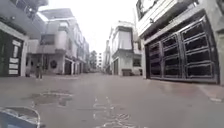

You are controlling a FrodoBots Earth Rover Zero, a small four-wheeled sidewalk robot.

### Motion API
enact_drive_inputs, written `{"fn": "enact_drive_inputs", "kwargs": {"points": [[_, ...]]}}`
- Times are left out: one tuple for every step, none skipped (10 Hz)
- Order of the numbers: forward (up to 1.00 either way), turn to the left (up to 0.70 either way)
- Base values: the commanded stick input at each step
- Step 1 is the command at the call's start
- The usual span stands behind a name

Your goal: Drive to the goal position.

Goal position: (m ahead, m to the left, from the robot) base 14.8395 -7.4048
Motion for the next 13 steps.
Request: {"fn": "enact_drive_inputs", "kwargs": {"points": [[1.00,0.00],[1.00,0.00],[1.00,0.00],[1.00,0.01],[1.00,0.01],[1.00,0.01],[1.00,0.01],[1.00,0.01],[1.00,0.01],[1.00,0.01],[1.00,0.01],[1.00,0.01],[1.00,0.01]]}}
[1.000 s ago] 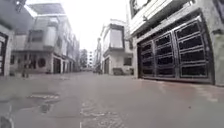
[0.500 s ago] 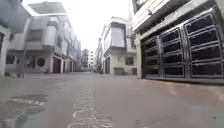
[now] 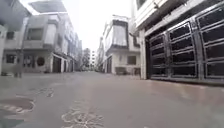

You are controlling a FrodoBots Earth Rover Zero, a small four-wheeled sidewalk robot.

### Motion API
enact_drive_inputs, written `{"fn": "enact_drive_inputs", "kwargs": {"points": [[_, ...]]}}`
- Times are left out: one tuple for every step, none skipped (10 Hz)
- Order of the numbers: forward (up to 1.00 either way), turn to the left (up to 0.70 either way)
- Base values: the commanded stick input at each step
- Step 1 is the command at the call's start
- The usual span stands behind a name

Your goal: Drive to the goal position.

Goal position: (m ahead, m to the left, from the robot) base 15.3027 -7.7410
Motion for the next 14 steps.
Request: {"fn": "enact_drive_inputs", "kwargs": {"points": [[1.00,0.01],[1.00,0.01],[1.00,0.01],[1.00,0.01],[1.00,0.01],[1.00,0.01],[1.00,0.01],[1.00,0.01],[1.00,0.01],[1.00,0.01],[1.00,0.00],[1.00,-0.15],[1.00,-0.30],[1.00,-0.39]]}}
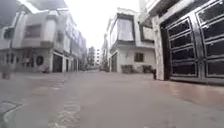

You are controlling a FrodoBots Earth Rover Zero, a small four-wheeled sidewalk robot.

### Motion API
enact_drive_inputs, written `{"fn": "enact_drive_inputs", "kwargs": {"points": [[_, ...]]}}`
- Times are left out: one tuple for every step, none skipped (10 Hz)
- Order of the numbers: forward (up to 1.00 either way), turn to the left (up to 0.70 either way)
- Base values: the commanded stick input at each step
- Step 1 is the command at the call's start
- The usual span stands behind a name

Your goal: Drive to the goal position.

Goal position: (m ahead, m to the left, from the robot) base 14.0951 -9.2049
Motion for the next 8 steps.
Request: {"fn": "enact_drive_inputs", "kwargs": {"points": [[1.00,-0.39],[1.00,-0.30],[1.00,-0.18],[1.00,-0.06],[1.00,0.01],[1.00,0.01],[1.00,0.01],[1.00,0.01]]}}
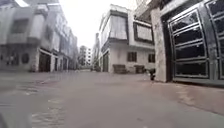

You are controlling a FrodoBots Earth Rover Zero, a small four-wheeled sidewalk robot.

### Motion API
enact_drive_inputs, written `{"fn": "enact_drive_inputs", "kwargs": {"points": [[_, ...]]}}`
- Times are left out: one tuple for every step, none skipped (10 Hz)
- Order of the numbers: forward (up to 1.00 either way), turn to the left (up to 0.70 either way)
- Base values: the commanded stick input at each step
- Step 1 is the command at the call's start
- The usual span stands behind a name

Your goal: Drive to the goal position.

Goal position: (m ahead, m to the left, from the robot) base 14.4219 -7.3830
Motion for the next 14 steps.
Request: {"fn": "enact_drive_inputs", "kwargs": {"points": [[1.00,0.01],[1.00,0.01],[1.00,0.01],[1.00,0.01],[1.00,0.01],[1.00,0.01],[1.00,0.01],[1.00,0.01],[1.00,0.01],[1.00,0.01],[1.00,0.01],[1.00,-0.11],[1.00,-0.15],[1.00,-0.11]]}}
